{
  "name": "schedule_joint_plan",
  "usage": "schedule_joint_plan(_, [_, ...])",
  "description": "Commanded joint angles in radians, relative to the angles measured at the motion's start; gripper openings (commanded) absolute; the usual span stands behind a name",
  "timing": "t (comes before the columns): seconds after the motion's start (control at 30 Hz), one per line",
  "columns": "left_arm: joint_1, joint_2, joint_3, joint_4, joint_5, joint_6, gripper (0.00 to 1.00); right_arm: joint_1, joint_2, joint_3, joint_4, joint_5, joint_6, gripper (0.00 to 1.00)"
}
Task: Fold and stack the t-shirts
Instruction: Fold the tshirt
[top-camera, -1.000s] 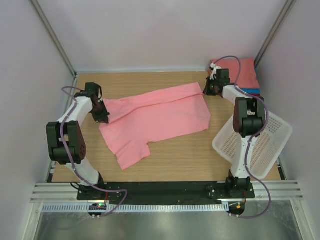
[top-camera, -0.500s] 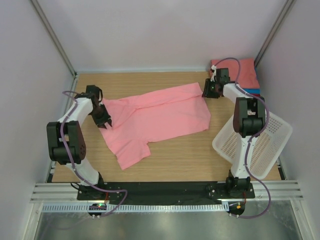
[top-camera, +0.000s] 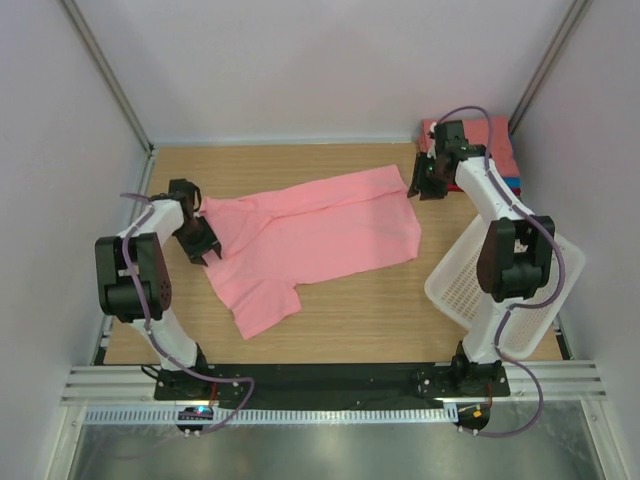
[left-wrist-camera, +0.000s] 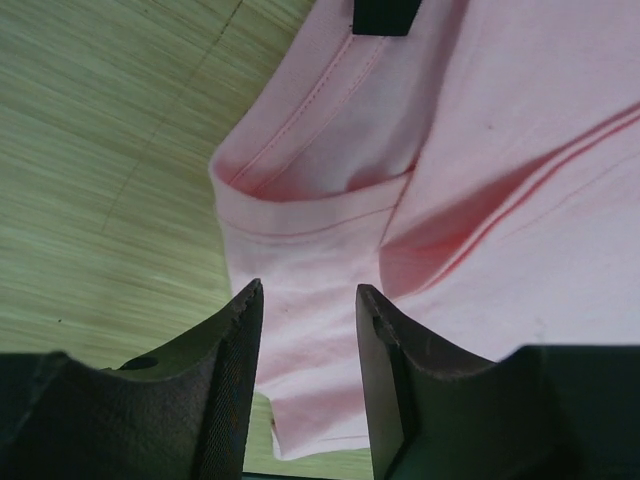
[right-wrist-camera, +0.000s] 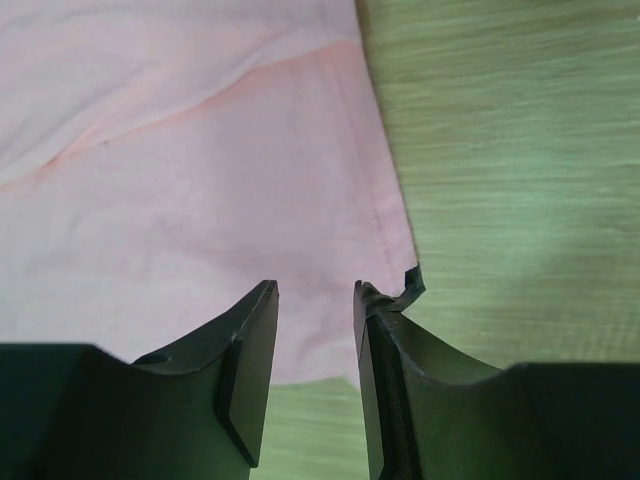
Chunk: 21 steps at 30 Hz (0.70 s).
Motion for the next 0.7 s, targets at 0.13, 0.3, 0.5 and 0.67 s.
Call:
schedule_joint_plan(0.13, [0.003,0.116,0.016,0.041,-0.064,-0.023,0.44,0.033,-0.069,0.027,-0.107,-0.014,0.033,0.43])
schedule_joint_plan(0.3, [0.009,0.184,0.097,-0.012,-0.245,-0.011,0.08,0.05,-0.089,-0.026,-0.11,-0.001,0.075,0.43])
schedule_joint_plan(0.5, [0.138,0.31,0.24,-0.064,-0.277,0.026,0.0,0.07,-0.065,0.003,-0.178,0.075,0.11,0.42])
schedule_joint_plan(0.67, [0.2,0.417,0.428,-0.108,-0.259,0.064,0.03,0.135,-0.042,0.027,-0.254,0.105,0.112,0.42])
